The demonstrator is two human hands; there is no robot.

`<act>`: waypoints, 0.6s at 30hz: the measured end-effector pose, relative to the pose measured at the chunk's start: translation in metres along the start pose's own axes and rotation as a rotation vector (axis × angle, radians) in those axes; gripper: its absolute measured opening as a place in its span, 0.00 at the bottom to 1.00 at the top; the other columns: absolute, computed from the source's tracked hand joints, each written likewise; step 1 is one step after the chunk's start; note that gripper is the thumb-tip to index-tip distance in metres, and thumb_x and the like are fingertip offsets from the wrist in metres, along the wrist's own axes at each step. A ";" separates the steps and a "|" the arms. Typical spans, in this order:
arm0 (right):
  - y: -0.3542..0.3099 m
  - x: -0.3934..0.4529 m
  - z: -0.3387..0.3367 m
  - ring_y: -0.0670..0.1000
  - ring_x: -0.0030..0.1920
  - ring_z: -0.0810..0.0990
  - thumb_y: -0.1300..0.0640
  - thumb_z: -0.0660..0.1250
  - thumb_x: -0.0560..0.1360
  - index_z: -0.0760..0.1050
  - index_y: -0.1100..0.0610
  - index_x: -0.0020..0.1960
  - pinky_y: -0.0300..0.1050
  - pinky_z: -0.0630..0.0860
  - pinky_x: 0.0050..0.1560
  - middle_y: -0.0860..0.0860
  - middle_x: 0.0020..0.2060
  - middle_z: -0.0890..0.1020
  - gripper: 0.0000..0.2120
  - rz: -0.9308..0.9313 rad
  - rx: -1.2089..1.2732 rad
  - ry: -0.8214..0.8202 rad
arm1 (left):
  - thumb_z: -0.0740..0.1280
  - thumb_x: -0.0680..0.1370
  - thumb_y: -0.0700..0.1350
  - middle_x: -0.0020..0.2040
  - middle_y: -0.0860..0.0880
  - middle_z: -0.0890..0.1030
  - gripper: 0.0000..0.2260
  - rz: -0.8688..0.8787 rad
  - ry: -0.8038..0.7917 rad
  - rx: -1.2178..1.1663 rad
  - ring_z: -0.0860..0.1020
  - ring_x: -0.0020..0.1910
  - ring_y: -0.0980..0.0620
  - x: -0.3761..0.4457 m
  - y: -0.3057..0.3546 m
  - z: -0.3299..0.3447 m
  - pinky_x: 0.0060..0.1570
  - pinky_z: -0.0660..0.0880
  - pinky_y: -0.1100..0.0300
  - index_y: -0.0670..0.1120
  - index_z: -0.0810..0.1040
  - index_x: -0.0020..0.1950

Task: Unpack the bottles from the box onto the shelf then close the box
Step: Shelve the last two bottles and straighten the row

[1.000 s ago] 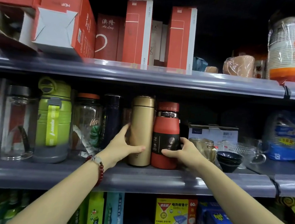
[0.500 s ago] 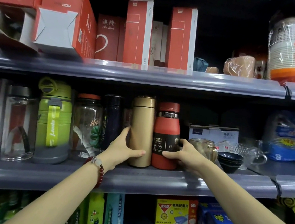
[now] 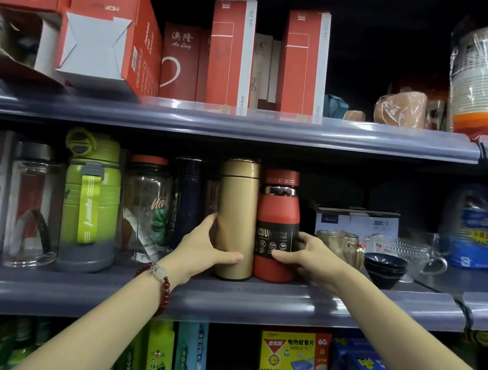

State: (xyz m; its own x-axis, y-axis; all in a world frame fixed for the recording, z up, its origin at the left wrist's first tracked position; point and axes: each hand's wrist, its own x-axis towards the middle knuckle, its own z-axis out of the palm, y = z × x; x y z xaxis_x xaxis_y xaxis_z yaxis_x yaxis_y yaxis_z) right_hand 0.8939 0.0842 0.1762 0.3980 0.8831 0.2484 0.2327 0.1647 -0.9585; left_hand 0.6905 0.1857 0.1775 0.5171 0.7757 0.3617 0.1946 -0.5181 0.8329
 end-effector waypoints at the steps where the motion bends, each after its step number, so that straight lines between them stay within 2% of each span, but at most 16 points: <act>1: 0.001 0.000 -0.002 0.55 0.55 0.82 0.66 0.76 0.66 0.70 0.62 0.64 0.53 0.77 0.59 0.58 0.56 0.82 0.29 -0.001 0.021 -0.014 | 0.81 0.55 0.53 0.70 0.50 0.71 0.54 -0.003 -0.008 -0.007 0.70 0.68 0.48 0.000 0.000 0.000 0.67 0.70 0.47 0.59 0.55 0.75; 3: 0.004 0.002 0.003 0.53 0.55 0.82 0.56 0.80 0.61 0.69 0.59 0.64 0.53 0.77 0.60 0.54 0.55 0.82 0.36 -0.037 -0.081 0.057 | 0.81 0.53 0.55 0.68 0.50 0.74 0.54 -0.001 -0.001 -0.014 0.73 0.66 0.49 0.001 -0.001 0.001 0.66 0.71 0.47 0.61 0.55 0.74; 5: 0.004 0.004 0.013 0.49 0.53 0.81 0.44 0.82 0.53 0.70 0.56 0.60 0.47 0.78 0.56 0.49 0.52 0.81 0.41 -0.095 -0.288 0.214 | 0.80 0.54 0.55 0.67 0.51 0.75 0.53 0.012 0.015 0.004 0.74 0.65 0.50 0.000 0.000 0.003 0.65 0.72 0.48 0.60 0.56 0.73; 8: -0.001 0.002 0.022 0.50 0.51 0.78 0.44 0.82 0.54 0.69 0.57 0.58 0.44 0.75 0.50 0.49 0.50 0.78 0.39 -0.111 -0.390 0.351 | 0.80 0.60 0.51 0.69 0.50 0.72 0.49 0.041 0.066 0.048 0.70 0.68 0.49 -0.005 0.003 0.004 0.68 0.68 0.54 0.56 0.57 0.75; 10: -0.002 0.001 0.019 0.50 0.52 0.79 0.44 0.83 0.50 0.69 0.55 0.57 0.46 0.77 0.52 0.49 0.50 0.79 0.42 -0.088 -0.345 0.309 | 0.80 0.62 0.49 0.70 0.49 0.71 0.48 0.060 0.091 0.056 0.69 0.69 0.49 -0.007 0.004 0.003 0.68 0.66 0.56 0.54 0.57 0.75; 12: 0.001 0.003 0.010 0.51 0.52 0.82 0.42 0.84 0.42 0.69 0.55 0.58 0.51 0.79 0.55 0.51 0.52 0.82 0.50 -0.065 -0.238 0.227 | 0.80 0.63 0.48 0.70 0.48 0.71 0.47 0.058 0.099 0.054 0.68 0.69 0.49 -0.008 0.004 0.002 0.66 0.66 0.56 0.54 0.56 0.76; 13: 0.003 0.003 0.005 0.52 0.52 0.83 0.45 0.85 0.41 0.69 0.56 0.60 0.54 0.79 0.56 0.53 0.52 0.82 0.51 -0.050 -0.174 0.185 | 0.80 0.63 0.48 0.70 0.48 0.71 0.48 0.049 0.097 0.052 0.68 0.69 0.49 -0.007 0.004 0.002 0.66 0.66 0.56 0.54 0.56 0.76; 14: 0.003 0.002 0.002 0.54 0.53 0.83 0.50 0.85 0.45 0.69 0.58 0.61 0.56 0.79 0.57 0.54 0.53 0.82 0.49 -0.035 -0.109 0.134 | 0.80 0.63 0.47 0.70 0.48 0.71 0.48 0.038 0.095 0.048 0.68 0.70 0.48 -0.006 0.005 0.003 0.67 0.66 0.56 0.54 0.56 0.76; 16: 0.000 -0.002 0.001 0.56 0.53 0.83 0.63 0.82 0.57 0.69 0.61 0.61 0.57 0.78 0.58 0.57 0.53 0.82 0.36 -0.031 -0.013 0.044 | 0.80 0.62 0.47 0.71 0.47 0.70 0.49 0.016 0.089 0.036 0.68 0.70 0.48 -0.003 0.005 0.004 0.68 0.66 0.55 0.54 0.55 0.76; 18: -0.002 -0.004 0.002 0.56 0.53 0.82 0.69 0.77 0.63 0.71 0.60 0.58 0.56 0.78 0.58 0.58 0.51 0.83 0.26 -0.044 0.017 0.011 | 0.80 0.62 0.47 0.71 0.47 0.70 0.49 0.013 0.086 0.021 0.68 0.70 0.48 -0.002 0.005 0.005 0.68 0.66 0.55 0.54 0.55 0.76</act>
State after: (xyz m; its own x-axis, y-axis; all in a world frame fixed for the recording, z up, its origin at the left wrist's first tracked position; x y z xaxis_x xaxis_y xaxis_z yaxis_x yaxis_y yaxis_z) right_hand 0.8900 0.0814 0.1769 0.3970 0.8703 0.2916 0.2353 0.2106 -0.9488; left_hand 0.6948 0.1795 0.1783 0.4460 0.7968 0.4076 0.2063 -0.5347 0.8195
